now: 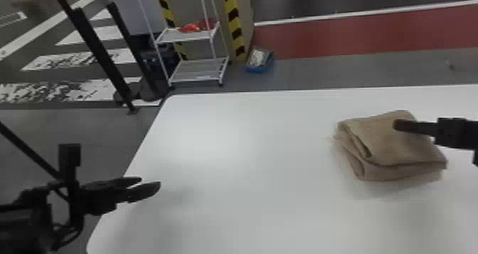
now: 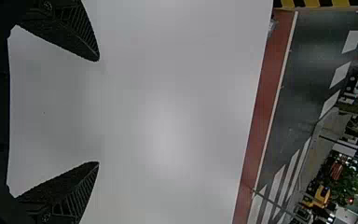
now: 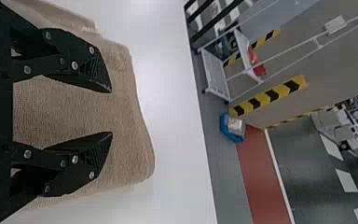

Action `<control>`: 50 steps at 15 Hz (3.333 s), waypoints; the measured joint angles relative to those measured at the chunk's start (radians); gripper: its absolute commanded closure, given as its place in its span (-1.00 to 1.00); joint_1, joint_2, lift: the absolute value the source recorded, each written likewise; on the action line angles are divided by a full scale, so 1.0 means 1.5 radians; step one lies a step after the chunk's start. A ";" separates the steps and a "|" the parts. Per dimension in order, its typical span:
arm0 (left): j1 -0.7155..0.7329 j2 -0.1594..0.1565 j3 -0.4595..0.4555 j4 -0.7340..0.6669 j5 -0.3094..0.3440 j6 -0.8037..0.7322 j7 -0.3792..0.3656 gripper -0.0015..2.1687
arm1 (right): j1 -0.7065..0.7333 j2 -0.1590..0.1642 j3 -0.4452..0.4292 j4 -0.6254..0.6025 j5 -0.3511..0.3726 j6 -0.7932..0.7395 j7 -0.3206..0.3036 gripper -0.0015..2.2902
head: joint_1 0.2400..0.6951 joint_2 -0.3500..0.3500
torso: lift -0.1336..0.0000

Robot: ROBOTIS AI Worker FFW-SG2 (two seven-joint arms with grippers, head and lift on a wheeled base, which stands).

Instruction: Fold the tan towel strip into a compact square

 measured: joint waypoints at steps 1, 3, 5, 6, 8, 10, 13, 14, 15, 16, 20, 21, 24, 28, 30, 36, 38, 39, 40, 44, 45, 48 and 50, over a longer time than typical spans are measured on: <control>0.003 0.000 0.003 0.000 0.001 -0.002 -0.001 -0.92 | 0.000 0.000 0.010 0.001 0.026 -0.003 -0.029 0.86 | 1.00 0.73 | -0.91; 0.007 0.001 0.010 0.000 0.004 -0.008 -0.002 -0.92 | 0.000 0.000 0.017 0.001 0.063 -0.014 -0.061 0.86 | 1.00 0.69 | -0.91; 0.009 0.002 0.013 0.000 0.007 -0.010 -0.002 -0.92 | 0.004 0.000 0.009 0.001 0.068 -0.030 -0.079 0.86 | 1.00 0.64 | -0.91; 0.009 0.002 0.013 -0.001 0.008 -0.010 -0.002 -0.92 | 0.006 0.000 -0.002 0.000 0.061 -0.035 -0.088 0.86 | 1.00 0.62 | -0.91; 0.009 0.002 0.013 -0.003 0.009 -0.010 -0.005 -0.92 | 0.007 0.000 -0.017 0.000 0.047 -0.037 -0.093 0.86 | 1.00 0.59 | -0.91; 0.010 0.002 0.013 -0.007 0.009 -0.009 -0.005 -0.92 | 0.005 0.000 -0.004 0.020 0.048 -0.039 -0.093 0.86 | 1.00 0.60 | -0.91; 0.014 0.000 0.015 -0.013 0.012 -0.008 -0.006 -0.92 | -0.016 0.000 0.023 0.077 0.056 -0.075 -0.093 0.86 | 1.00 0.65 | -0.91; 0.017 0.000 0.020 -0.013 0.014 -0.008 -0.007 -0.92 | -0.021 0.000 0.030 0.090 0.056 -0.096 -0.089 0.86 | 1.00 0.67 | -0.91; 0.020 0.000 0.025 -0.013 0.016 -0.008 -0.007 -0.92 | -0.022 0.000 0.033 0.095 0.051 -0.122 -0.081 0.86 | 1.00 0.69 | -0.91; 0.021 0.000 0.028 -0.013 0.017 -0.009 -0.007 -0.92 | -0.022 0.000 0.036 0.096 0.045 -0.144 -0.074 0.86 | 1.00 0.71 | -0.91; 0.024 -0.004 0.035 -0.018 0.032 -0.010 -0.005 -0.92 | -0.021 0.000 0.061 0.097 0.032 -0.173 -0.054 0.86 | 1.00 0.79 | -0.91; 0.023 -0.009 0.032 -0.025 0.034 -0.010 -0.005 -0.92 | -0.018 0.000 0.073 0.099 0.035 -0.173 -0.054 0.86 | 1.00 0.80 | -0.91; 0.019 -0.016 0.022 -0.033 0.035 -0.010 -0.005 -0.92 | -0.016 0.000 0.107 0.125 0.044 -0.177 -0.050 0.86 | 1.00 0.83 | -0.91; 0.013 -0.019 0.019 -0.037 0.035 -0.008 -0.005 -0.92 | -0.014 0.000 0.155 0.150 0.037 -0.203 -0.029 0.86 | 1.00 0.93 | -0.91; 0.009 -0.019 0.020 -0.037 0.035 -0.008 -0.005 -0.92 | -0.009 0.000 0.180 0.147 0.025 -0.205 -0.015 0.86 | 1.00 0.99 | -0.91; -0.008 -0.025 0.000 -0.036 0.035 -0.010 0.001 -0.91 | 0.020 0.000 0.178 0.066 -0.034 -0.186 0.039 0.86 | 1.00 1.00 | -0.91; -0.020 -0.028 -0.013 -0.034 0.035 -0.010 0.006 -0.90 | 0.037 0.000 0.154 0.030 -0.054 -0.172 0.053 0.86 | 1.00 1.00 | -0.91; -0.029 -0.035 -0.025 -0.033 0.040 -0.015 0.009 -0.91 | 0.048 0.000 0.139 0.010 -0.054 -0.170 0.053 0.86 | 1.00 0.98 | -0.91; -0.039 -0.046 -0.036 -0.031 0.054 -0.022 0.021 -0.91 | 0.058 0.000 0.128 -0.008 -0.040 -0.169 0.049 0.86 | 1.00 0.91 | -0.91; -0.084 -0.085 -0.109 -0.024 0.087 -0.079 0.041 -0.19 | 0.104 0.000 0.083 -0.090 0.023 -0.139 0.047 0.86 | 1.00 0.54 | -0.91; -0.093 -0.088 -0.134 -0.019 0.083 -0.114 0.040 0.28 | 0.117 0.000 0.070 -0.114 0.025 -0.112 0.051 0.86 | 1.00 0.47 | -0.91; -0.128 -0.104 -0.204 0.023 0.066 -0.203 0.052 0.85 | 0.171 0.000 0.050 -0.192 0.029 -0.014 0.064 0.86 | 1.00 0.25 | -0.91; -0.165 -0.114 -0.254 0.086 0.049 -0.248 0.059 0.85 | 0.199 0.000 0.039 -0.217 0.034 0.004 0.071 0.86 | 1.00 0.17 | -0.91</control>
